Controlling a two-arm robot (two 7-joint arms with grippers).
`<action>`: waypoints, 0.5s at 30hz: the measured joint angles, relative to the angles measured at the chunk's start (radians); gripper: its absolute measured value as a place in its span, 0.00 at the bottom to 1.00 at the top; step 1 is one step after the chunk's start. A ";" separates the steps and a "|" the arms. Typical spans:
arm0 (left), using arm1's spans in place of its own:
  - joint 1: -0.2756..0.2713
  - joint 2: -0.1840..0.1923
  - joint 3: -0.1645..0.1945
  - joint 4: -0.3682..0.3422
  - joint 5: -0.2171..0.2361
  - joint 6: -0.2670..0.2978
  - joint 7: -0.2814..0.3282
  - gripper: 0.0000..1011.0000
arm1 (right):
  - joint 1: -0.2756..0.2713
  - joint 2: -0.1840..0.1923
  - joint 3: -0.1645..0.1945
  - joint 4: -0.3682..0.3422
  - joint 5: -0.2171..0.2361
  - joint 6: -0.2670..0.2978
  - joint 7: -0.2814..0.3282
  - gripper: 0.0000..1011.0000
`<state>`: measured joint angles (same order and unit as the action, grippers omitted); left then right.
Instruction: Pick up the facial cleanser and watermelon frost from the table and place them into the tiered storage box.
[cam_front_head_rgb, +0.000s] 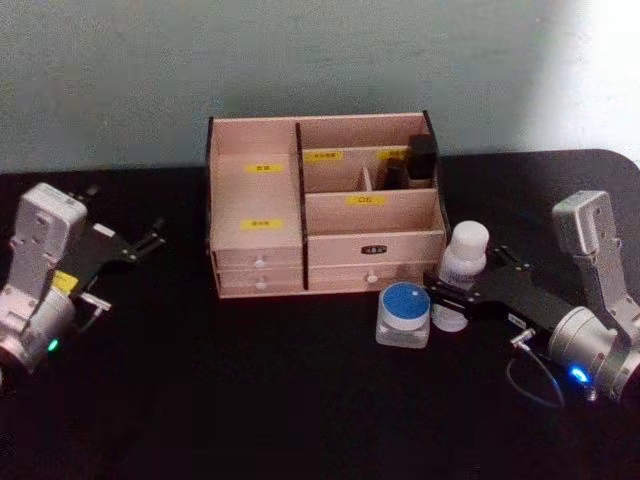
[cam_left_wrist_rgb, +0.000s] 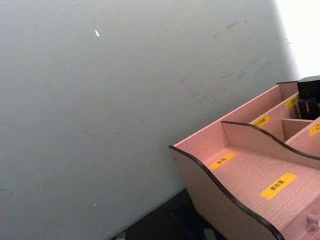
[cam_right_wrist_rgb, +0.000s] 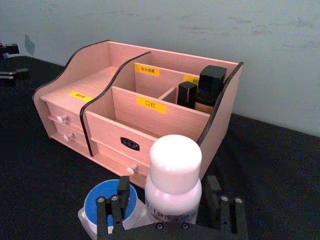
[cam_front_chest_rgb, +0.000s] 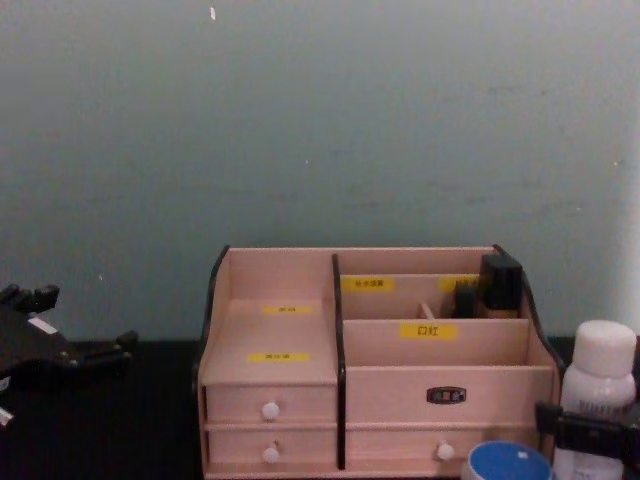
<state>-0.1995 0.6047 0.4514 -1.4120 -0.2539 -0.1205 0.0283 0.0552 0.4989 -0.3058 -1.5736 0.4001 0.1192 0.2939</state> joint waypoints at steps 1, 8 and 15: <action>0.000 0.000 0.000 0.000 0.000 0.000 0.000 0.99 | 0.000 0.000 0.000 0.000 0.000 0.000 0.000 0.96; 0.000 0.000 0.000 0.000 0.000 0.000 0.000 0.99 | -0.001 0.001 -0.001 -0.001 0.002 0.000 0.000 0.80; 0.000 0.000 0.000 0.000 0.000 0.000 0.000 0.99 | -0.001 0.001 -0.001 -0.001 0.002 -0.001 -0.001 0.60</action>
<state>-0.1996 0.6047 0.4514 -1.4120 -0.2539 -0.1205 0.0283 0.0541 0.5001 -0.3066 -1.5748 0.4024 0.1184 0.2933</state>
